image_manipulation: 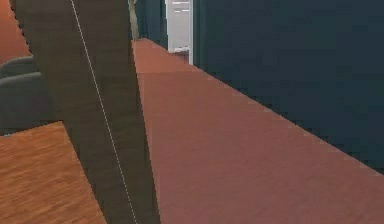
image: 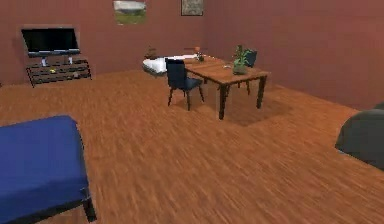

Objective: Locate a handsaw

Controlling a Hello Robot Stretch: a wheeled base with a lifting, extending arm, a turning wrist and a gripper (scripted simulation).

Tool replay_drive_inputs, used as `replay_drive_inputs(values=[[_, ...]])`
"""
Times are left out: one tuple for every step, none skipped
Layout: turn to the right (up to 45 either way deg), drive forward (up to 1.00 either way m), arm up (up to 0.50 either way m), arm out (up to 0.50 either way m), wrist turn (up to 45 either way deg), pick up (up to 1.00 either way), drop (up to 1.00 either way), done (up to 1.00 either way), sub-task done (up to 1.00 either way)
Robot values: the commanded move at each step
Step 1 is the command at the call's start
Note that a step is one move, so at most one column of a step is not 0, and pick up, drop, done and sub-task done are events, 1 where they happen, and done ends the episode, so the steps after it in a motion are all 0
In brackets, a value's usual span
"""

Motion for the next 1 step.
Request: replay_drive_inputs(values=[[0.0, 0.55, 0.0, 0.0, 0.0, 0.0, 0.0, 0.0, 0.0]])
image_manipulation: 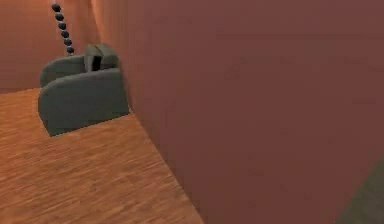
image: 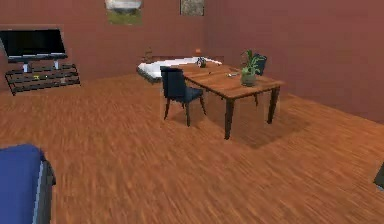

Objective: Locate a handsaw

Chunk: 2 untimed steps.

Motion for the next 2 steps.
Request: replay_drive_inputs(values=[[27.0, 0.0, 0.0, 0.0, 0.0, 0.0, 0.0, 0.0, 0.0], [0.0, 1.0, 0.0, 0.0, 0.0, 0.0, 0.0, 0.0, 0.0]])
